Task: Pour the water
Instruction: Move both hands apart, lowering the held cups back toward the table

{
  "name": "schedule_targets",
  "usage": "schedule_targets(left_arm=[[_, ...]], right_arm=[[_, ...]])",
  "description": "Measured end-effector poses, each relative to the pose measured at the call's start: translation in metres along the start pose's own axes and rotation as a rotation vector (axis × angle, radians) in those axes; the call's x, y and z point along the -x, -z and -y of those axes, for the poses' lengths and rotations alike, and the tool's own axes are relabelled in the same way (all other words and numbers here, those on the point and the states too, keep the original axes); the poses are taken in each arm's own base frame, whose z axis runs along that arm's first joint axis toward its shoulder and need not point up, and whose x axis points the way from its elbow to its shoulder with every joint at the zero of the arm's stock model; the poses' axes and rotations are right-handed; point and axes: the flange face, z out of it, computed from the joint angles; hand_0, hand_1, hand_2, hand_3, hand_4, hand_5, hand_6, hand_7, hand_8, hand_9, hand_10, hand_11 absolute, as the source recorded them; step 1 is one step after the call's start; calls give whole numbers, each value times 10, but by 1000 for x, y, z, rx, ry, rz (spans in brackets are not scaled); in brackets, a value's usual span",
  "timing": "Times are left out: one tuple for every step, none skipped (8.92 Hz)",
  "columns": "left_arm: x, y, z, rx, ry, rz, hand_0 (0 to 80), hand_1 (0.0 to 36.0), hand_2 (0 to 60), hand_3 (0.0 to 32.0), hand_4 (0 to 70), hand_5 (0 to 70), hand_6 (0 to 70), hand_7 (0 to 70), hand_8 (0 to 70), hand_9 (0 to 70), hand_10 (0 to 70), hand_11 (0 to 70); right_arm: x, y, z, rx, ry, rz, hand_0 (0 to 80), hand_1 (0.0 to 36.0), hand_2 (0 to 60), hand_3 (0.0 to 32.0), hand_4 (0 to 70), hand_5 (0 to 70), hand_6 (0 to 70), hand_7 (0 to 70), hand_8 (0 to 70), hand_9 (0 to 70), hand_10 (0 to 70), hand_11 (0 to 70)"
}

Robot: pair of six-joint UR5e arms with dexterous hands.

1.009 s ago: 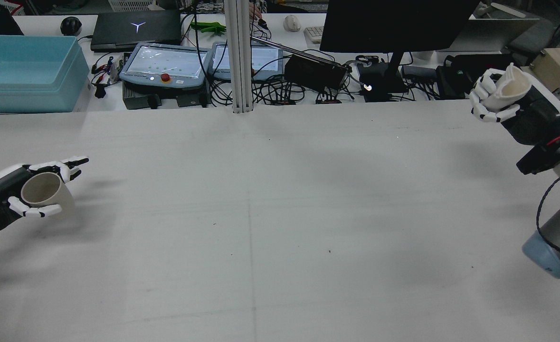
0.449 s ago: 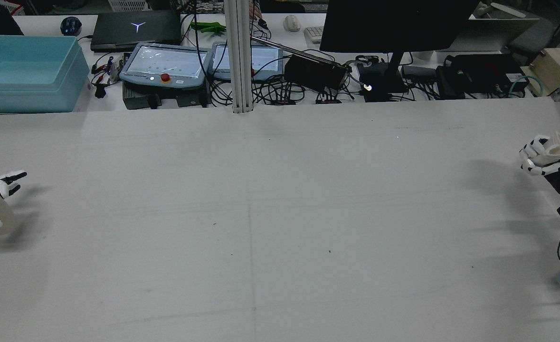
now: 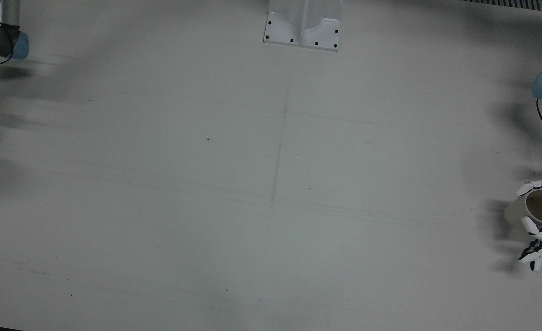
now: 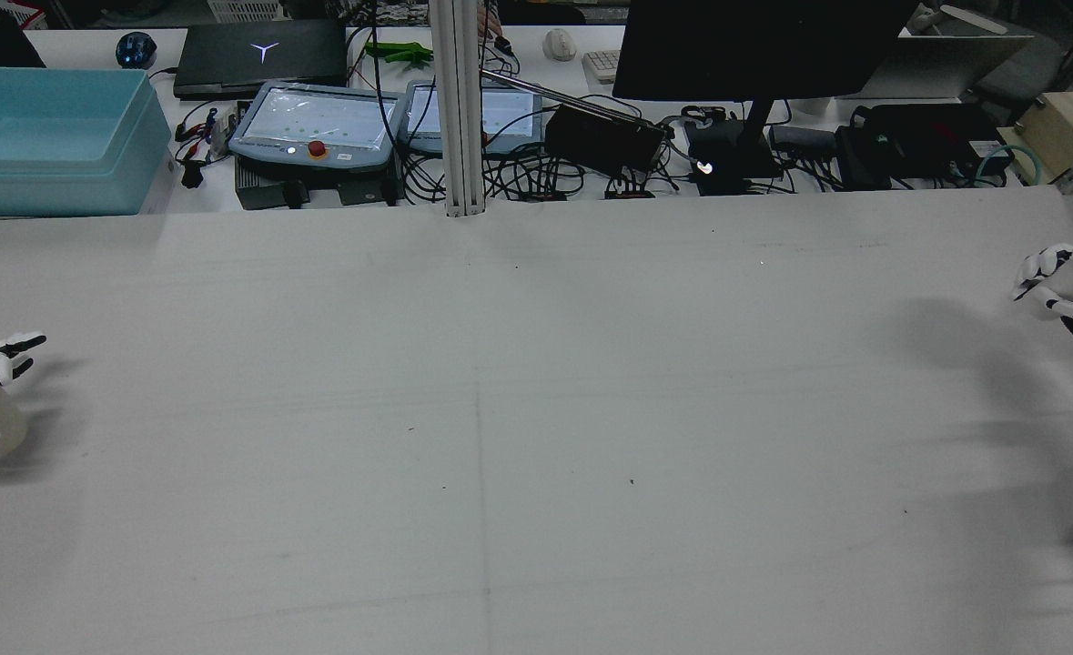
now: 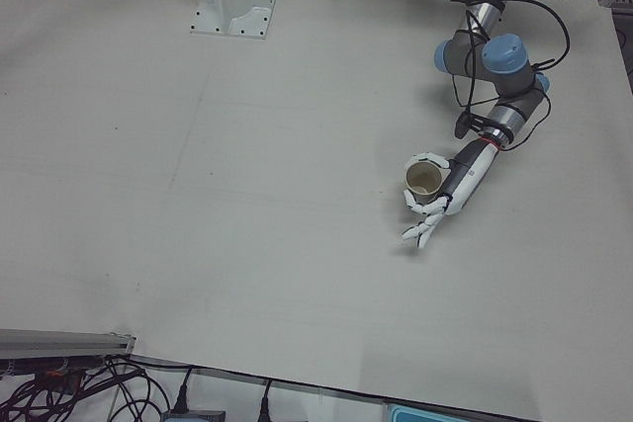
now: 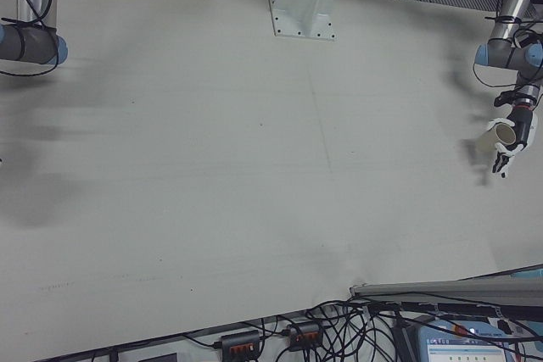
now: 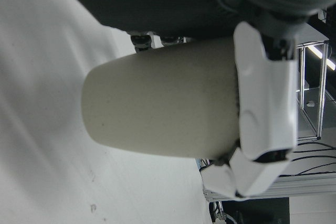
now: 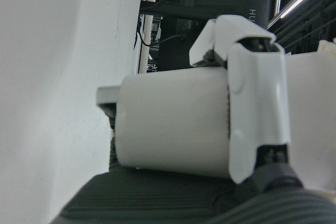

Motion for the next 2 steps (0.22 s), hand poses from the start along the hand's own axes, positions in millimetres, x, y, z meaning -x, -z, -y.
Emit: schedule_targets(left_arm=[[1,3,5,5,-25,-2,546,187,90,0,303,469,27,91,0,4,0,9],[3,5,10,8,-45,-2,536,178,35,0,170,241,12,60,0,0,0,0]], right_arm=[[4,-4,-4,12,-4,9,500,158,76,0,194,192,93,61,8,17,2,18],[7,-7,-9,23,-8,17,500,160,86,0,198,195,95,67,9,18,1,17]])
